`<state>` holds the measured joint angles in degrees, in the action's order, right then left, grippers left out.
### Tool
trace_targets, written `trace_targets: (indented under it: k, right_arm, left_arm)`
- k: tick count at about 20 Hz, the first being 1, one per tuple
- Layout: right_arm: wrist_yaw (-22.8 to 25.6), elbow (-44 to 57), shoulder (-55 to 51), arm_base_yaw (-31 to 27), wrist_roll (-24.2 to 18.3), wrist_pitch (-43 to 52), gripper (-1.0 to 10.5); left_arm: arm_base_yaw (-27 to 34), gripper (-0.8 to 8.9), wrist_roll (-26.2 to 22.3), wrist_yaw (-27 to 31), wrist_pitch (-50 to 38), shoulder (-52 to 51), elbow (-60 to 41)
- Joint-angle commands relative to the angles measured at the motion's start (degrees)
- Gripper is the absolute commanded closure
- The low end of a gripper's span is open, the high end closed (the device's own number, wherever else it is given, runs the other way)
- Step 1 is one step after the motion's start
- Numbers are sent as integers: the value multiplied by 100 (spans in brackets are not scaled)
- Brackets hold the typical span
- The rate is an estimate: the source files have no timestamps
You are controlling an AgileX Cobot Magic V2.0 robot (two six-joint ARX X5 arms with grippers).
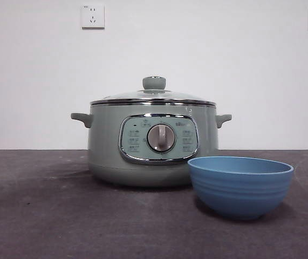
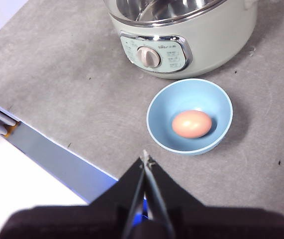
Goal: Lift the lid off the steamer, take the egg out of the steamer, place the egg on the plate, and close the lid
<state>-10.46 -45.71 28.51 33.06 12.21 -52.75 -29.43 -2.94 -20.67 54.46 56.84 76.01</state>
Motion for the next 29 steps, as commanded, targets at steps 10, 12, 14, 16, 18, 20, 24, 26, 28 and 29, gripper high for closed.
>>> trace_targets:
  k: [10, 12, 14, 16, 18, 20, 24, 26, 28, 29]
  right_arm:
    - [7, 52, -13, 17, -22, 31, 946]
    - [9, 55, -13, 17, -22, 31, 946]
    - [7, 55, -13, 17, -22, 31, 946]
    - [9, 52, -13, 17, -22, 31, 946]
    - [9, 52, -13, 17, -20, 33, 946]
    - [7, 52, -13, 17, -20, 31, 946]
    - [9, 52, -13, 17, -22, 31, 946]
    - [9, 52, -13, 17, -22, 31, 946]
    - [9, 52, -13, 17, -22, 33, 946]
    - [9, 52, -13, 17, -22, 28, 946]
  left_arm:
    - [2094, 817, -931, 581, -3147, -1869, -1698]
    - [2601, 817, -927, 861, -4074, -2559, -2758]
    - [2920, 817, -883, 988, -4752, -3171, -3807]
    - [3097, 817, -811, 988, -5007, -3757, -4782]
    - [3182, 817, -619, 999, -5029, -4205, -5525]
    - [3259, 817, -446, 1010, -5036, -4601, -6190]
    - [3342, 817, -426, 1093, -5034, -5278, -7071]
    - [3346, 817, -404, 1224, -5012, -5563, -7340]
    - [3351, 817, -354, 1360, -5001, -5672, -7503]
    - [3353, 817, -317, 1368, -4940, -5672, -7536]
